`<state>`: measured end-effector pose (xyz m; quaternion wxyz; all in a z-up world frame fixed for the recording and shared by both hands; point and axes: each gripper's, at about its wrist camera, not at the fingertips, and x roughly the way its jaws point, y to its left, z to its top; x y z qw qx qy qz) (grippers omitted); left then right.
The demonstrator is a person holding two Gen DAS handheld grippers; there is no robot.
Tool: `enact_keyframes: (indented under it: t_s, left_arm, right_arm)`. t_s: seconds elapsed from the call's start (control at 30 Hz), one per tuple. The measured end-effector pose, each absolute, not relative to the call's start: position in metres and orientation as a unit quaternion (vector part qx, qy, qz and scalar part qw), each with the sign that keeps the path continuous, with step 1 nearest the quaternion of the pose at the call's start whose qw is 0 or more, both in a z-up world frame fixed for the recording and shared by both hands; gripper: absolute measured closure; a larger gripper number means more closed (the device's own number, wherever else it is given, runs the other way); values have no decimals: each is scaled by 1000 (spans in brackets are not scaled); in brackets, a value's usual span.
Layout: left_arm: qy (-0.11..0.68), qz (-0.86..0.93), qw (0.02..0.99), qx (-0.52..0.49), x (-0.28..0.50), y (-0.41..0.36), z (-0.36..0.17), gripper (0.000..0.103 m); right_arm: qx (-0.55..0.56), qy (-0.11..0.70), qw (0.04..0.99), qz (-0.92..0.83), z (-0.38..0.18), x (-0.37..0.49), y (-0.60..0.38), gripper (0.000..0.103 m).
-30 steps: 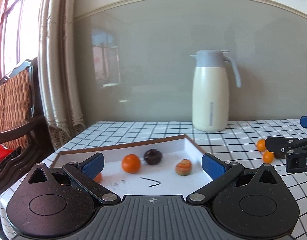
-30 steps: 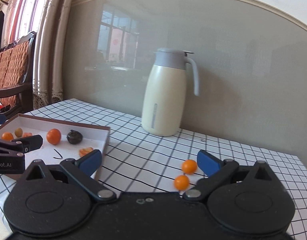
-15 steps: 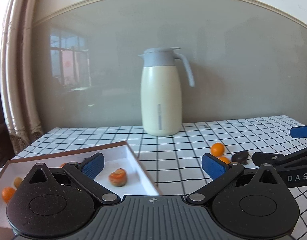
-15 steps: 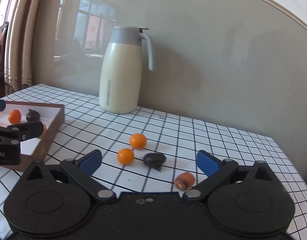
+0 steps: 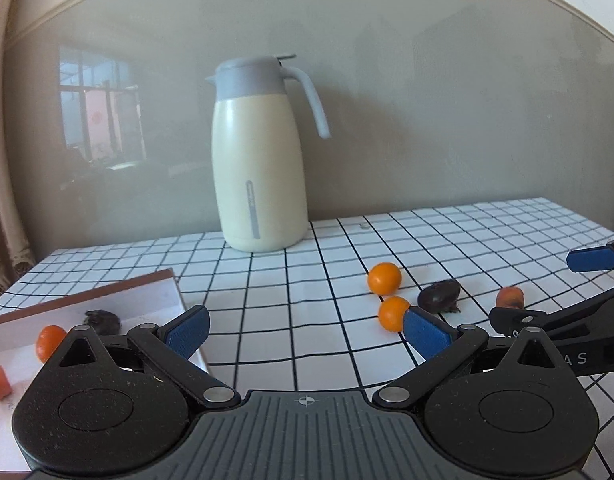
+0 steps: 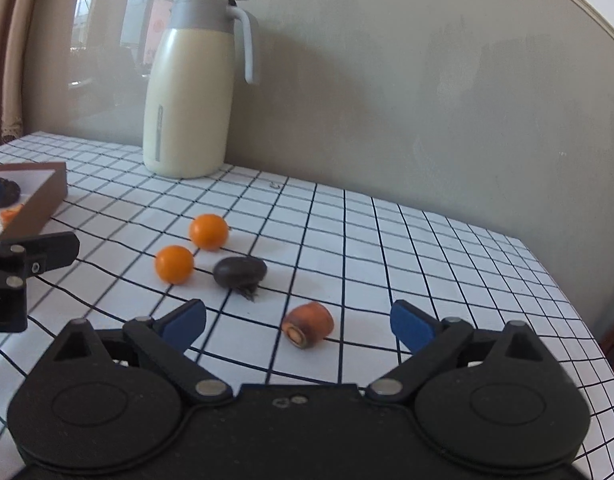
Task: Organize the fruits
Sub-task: 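Grasp a mandarin with the left tool while the right tool grasps a brown chestnut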
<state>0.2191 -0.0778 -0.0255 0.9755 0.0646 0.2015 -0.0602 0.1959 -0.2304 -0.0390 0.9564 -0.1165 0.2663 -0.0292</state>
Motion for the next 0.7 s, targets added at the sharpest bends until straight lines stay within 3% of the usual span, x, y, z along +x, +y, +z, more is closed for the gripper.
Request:
enact_keyframes:
  t_s: [0.17, 0.27, 0.37, 0.63, 0.7]
  left_arm:
    - [224, -74, 969, 70, 235, -92, -37, 1]
    - [234, -80, 966, 71, 241, -100, -42, 1]
    - [245, -88, 963, 72, 248, -109, -46, 14]
    - [263, -100, 957, 70, 269, -125, -55, 19]
    - [272, -106, 954, 68, 277, -129, -56, 27]
  right_arm:
    - [-113, 285, 951, -32, -49, 205, -238, 19]
    - [-103, 302, 947, -24, -54, 211, -241, 34]
    - [-99, 310, 945, -20, -57, 216, -243, 41]
    - [-85, 314, 945, -14, -60, 229, -250, 49]
    - [-86, 314, 945, -15, -60, 233, -253, 53]
